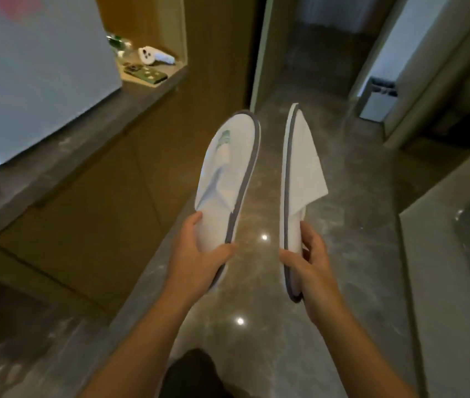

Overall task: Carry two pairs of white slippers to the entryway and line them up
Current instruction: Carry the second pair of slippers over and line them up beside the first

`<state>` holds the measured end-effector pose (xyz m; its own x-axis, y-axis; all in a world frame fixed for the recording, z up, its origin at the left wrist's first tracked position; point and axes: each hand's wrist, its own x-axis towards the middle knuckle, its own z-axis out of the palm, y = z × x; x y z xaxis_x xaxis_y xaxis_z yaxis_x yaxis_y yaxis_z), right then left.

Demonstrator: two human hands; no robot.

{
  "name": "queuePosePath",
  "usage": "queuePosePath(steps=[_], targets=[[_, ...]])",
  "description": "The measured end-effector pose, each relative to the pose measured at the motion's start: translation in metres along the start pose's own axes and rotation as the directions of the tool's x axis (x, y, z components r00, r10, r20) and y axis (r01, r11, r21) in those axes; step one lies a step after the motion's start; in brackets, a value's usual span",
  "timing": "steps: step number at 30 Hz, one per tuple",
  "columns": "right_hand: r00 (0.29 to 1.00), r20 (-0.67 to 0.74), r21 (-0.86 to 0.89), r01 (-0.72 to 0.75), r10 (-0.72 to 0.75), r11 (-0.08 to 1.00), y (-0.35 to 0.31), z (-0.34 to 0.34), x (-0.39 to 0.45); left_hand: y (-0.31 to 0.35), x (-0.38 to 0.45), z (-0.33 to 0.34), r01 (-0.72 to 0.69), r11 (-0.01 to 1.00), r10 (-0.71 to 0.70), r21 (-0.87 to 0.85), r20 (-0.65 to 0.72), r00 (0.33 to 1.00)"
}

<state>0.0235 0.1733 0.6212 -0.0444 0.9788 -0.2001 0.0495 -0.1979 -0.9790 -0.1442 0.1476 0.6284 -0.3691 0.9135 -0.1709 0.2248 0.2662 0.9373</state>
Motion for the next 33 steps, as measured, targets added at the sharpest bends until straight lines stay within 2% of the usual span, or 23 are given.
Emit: queuePosePath(steps=[7, 15, 22, 26, 33], targets=[[0.983, -0.181, 0.018, -0.037, 0.040, 0.999, -0.010, -0.034, 0.134, 0.034, 0.143, 0.076, -0.036, 0.999, 0.029, 0.038, 0.155, 0.987], [0.966, -0.259, 0.036, -0.019, 0.028, 0.999, -0.060, -0.048, 0.324, 0.106, 0.352, 0.140, -0.115, 0.993, 0.111, 0.002, 0.222, 0.969], [0.939, -0.339, 0.017, -0.045, 0.048, 0.999, -0.078, -0.090, 0.470, 0.141, 0.489, 0.225, -0.094, 0.996, 0.088, 0.005, 0.295, 0.952], [0.952, -0.304, -0.015, -0.039, 0.033, 0.999, -0.088, -0.135, 0.572, 0.151, 0.570, 0.286, -0.022, 0.999, 0.029, -0.033, 0.229, 0.973], [0.994, -0.093, -0.072, -0.055, 0.048, 0.996, -0.129, -0.199, 0.782, 0.203, 0.703, 0.393, 0.061, 0.992, -0.061, -0.115, -0.001, 0.998]])
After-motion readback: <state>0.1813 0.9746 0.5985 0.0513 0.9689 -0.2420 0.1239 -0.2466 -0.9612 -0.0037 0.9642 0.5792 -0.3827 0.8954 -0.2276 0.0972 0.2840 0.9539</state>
